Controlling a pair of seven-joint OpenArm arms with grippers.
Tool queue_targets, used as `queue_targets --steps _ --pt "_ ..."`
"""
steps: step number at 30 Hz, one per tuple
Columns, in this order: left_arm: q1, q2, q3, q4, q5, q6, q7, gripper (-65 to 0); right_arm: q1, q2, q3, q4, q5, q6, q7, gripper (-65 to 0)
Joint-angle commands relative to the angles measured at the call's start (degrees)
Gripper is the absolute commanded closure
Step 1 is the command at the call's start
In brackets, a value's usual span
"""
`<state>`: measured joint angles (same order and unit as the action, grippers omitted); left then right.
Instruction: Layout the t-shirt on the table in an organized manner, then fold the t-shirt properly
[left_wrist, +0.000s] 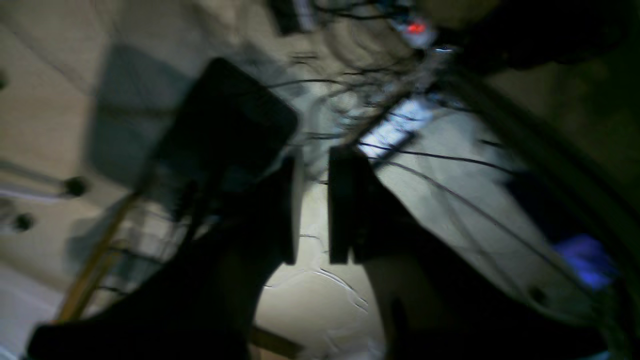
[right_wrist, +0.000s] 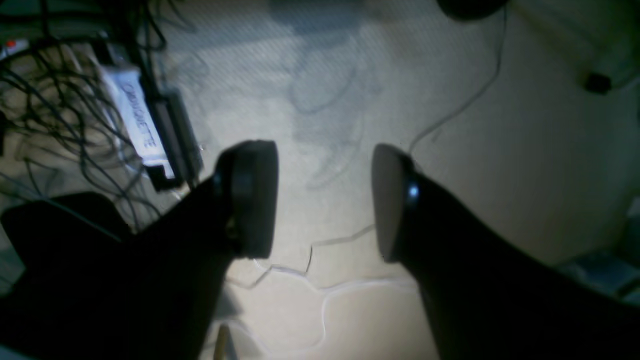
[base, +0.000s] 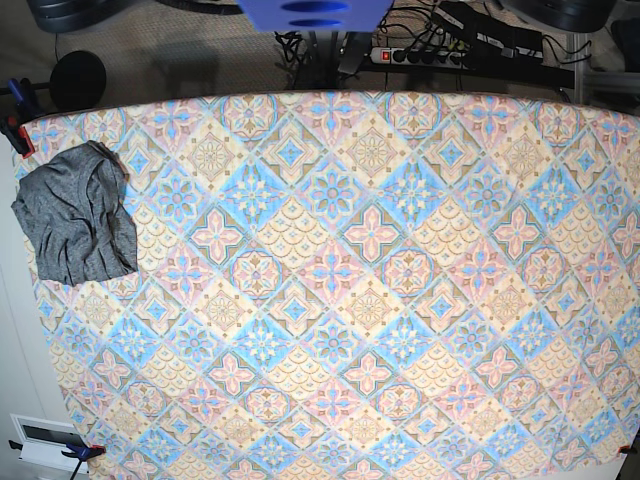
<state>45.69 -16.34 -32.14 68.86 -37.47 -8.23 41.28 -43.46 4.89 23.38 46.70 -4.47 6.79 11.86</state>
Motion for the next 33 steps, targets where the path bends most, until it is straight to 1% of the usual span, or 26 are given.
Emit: queue_targets --steps 1,4,6,8,13,15,17,19,23,27,30,31,33 --pt "-0.11 -0.67 1.68 -0.77 0.42 -0.34 -2.29 -9.0 0.25 0.35 0.23 0.20 -0.06 -0.33 0.58 -28.9" --pt "-2.75 -1.90 6.07 -6.40 3.76 -0.34 -8.27 -9.0 1.48 0.43 0.23 0.12 -0.06 -0.33 0.41 -28.9" --pt "-5.21 -1.90 8.27 -10.71 6.92 -0.34 -12.05 -9.0 1.66 0.43 0.23 -0.32 -0.06 -0.33 0.23 -28.9" --pt "-7.93 -1.82 11.17 -15.81 10.35 -0.34 -16.97 -9.0 1.75 0.43 0.23 -2.61 -0.06 -0.33 0.41 -28.9" --pt "-14.79 -1.82 18.47 -28.82 16.51 -0.34 -29.36 -9.0 6.76 0.52 0.23 -8.85 -0.06 -0.33 0.58 -28.9" --pt "-17.25 -1.82 21.81 -32.16 18.53 -0.25 -33.23 -9.0 8.69 0.52 0.23 -10.52 -0.06 -0.33 0.58 -28.9" --pt "-19.19 -1.82 25.06 -34.62 20.02 -0.25 -35.96 -9.0 10.54 0.52 0.23 -11.31 -0.06 -0.33 0.58 -28.9" --pt "-21.47 -1.82 27.61 -37.26 21.08 -0.17 -37.72 -9.0 12.03 0.52 0.40 -11.40 0.03 -0.33 0.32 -28.9" --pt "-25.52 -1.82 30.69 -41.48 21.08 -0.08 -40.97 -9.0 14.32 0.52 0.76 -11.58 0.12 -0.33 0.14 -28.9" --pt "-28.24 -1.55 34.29 -43.23 21.08 0.01 -41.06 -9.0 17.75 0.61 0.84 -16.50 0.38 -0.33 0.32 -28.9" --pt "-30.09 -1.55 38.78 -43.76 21.08 0.10 -41.14 -9.0 20.83 0.61 0.93 -20.72 0.38 -0.33 0.49 -28.9" --pt "-30.97 -1.55 40.01 -43.76 21.08 0.10 -41.23 -9.0 21.35 0.61 1.46 -21.16 0.38 -0.33 0.49 -28.9" --pt "-33.78 -1.46 42.82 -43.94 21.08 0.10 -41.23 -9.0 22.85 0.61 4.98 -21.42 0.38 -0.33 0.49 -28.9"
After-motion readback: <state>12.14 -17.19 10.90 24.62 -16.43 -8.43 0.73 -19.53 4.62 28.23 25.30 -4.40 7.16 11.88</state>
